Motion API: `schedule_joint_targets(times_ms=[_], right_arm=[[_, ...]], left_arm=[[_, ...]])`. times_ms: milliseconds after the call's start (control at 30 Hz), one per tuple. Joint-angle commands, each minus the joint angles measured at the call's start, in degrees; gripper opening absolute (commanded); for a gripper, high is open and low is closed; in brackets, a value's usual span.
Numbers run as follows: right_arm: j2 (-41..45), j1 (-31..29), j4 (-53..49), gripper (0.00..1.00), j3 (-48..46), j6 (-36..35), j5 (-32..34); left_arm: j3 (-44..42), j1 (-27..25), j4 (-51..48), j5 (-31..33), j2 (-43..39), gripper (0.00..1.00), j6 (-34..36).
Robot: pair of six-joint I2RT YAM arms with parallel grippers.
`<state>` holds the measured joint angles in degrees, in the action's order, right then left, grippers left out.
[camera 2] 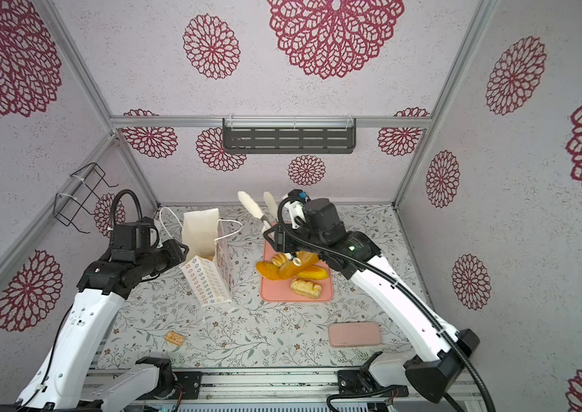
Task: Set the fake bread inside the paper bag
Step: 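Withdraw the right tongs from the bag back over the pink tray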
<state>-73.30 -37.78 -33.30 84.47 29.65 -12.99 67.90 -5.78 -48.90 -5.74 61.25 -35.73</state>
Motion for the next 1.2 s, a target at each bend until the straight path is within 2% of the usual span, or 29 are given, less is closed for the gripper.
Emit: schedule_joint_targets(times_ms=[0, 167, 300, 600, 867, 1000, 1167], right_arm=[[5.3, 4.0, -1.5, 0.56, -5.8, 0.4, 1.0], [10.6, 7.5, -5.3, 0.54, -15.4, 0.5, 2.5], [13.7, 9.2, -6.0, 0.54, -22.0, 1.2, 2.5], [15.0, 12.4, -7.3, 0.53, -28.5, 1.3, 3.1], [13.1, 18.1, -3.4, 0.53, -32.6, 1.1, -0.2], [10.8, 20.6, -1.0, 0.53, -32.3, 0.4, -1.2], [4.5, 21.6, 0.0, 0.53, -27.5, -2.5, 0.3]], left_arm=[[1.2, 0.2, 0.5, 0.3, -0.1, 0.54, 0.7], [1.9, 0.1, -0.7, 1.6, -0.9, 0.70, 1.1], [3.2, 0.2, -2.5, 3.2, -1.9, 0.76, 1.7], [4.0, -0.3, -5.8, 5.7, -3.4, 0.77, 2.4], [3.9, -4.3, -6.4, 9.5, -3.5, 0.77, 1.9], [4.4, -5.6, -6.5, 10.9, -2.9, 0.77, 2.2], [3.8, -5.6, -5.3, 10.5, -2.7, 0.77, 2.6]])
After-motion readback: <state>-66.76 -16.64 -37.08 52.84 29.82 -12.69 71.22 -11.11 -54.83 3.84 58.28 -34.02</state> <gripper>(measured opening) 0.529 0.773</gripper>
